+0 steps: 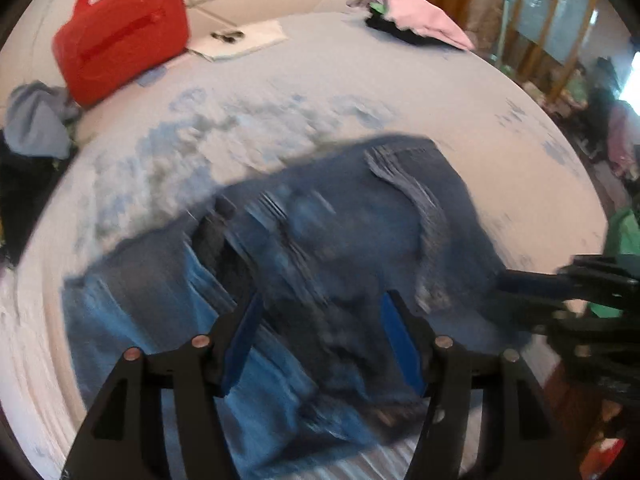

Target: Fold clothes

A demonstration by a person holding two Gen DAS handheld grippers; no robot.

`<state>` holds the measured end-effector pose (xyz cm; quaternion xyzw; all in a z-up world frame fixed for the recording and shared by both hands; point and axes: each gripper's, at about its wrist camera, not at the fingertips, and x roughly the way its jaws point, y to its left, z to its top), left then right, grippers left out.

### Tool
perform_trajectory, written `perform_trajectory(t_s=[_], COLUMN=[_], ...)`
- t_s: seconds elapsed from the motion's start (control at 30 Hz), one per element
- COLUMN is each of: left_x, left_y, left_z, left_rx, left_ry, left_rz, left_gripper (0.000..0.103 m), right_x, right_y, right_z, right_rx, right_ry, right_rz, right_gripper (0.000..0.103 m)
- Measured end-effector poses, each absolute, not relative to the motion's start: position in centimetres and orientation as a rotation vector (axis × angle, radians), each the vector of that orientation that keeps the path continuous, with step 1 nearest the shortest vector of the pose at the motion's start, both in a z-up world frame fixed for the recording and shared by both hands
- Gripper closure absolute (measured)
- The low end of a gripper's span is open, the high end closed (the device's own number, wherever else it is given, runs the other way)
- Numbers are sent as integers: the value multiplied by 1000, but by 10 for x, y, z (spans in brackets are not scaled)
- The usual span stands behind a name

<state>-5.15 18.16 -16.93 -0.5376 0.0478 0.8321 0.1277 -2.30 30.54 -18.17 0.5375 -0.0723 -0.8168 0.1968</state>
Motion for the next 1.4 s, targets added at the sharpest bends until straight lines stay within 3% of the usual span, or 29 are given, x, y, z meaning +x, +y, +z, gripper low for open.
perform_trajectory(t_s=[0.23,0.4,0.6,0.8,0.93,1.1,1.17,1.23,1.4], left_x=[-37,-31,-39,-70,-82,-74,-54,-36,-17], left_y=[182,174,176,197,218,215,230,248,276], left_z=[-189,-181,-145,-176,-201,-184,-166,-160,-189], left_rx=[-1631,-1589,-1500,-1671,-1823,-1936,-1879,-1840,-2004], left_ry=[196,153,-58,-359,-439,-726,-807,-929,-1022], left_rz=[2379,2410,2585,2846,3022,3073,3156,3189,3143], left_gripper=[42,42,42,42,39,39,38,29,29], right_x=[-15,-21,-69,-132,-156,-166,-163,-161,-163], right_y=[298,295,300,300,292,279,287,303,314], right_z=[-215,-190,-149,-174,-207,-204,-192,-178,-193], right_rx=[1597,1569,1377,1301,1345,1311,1242,1167,1135], right_ry=[-207,-194,-35,228,355,486,479,421,493], right_rz=[-2263,-2274,-2229,-1917,-1678,-1550,-1539,-1550,-1494], right_gripper=[83,83,83,83,84,85,83,81,81])
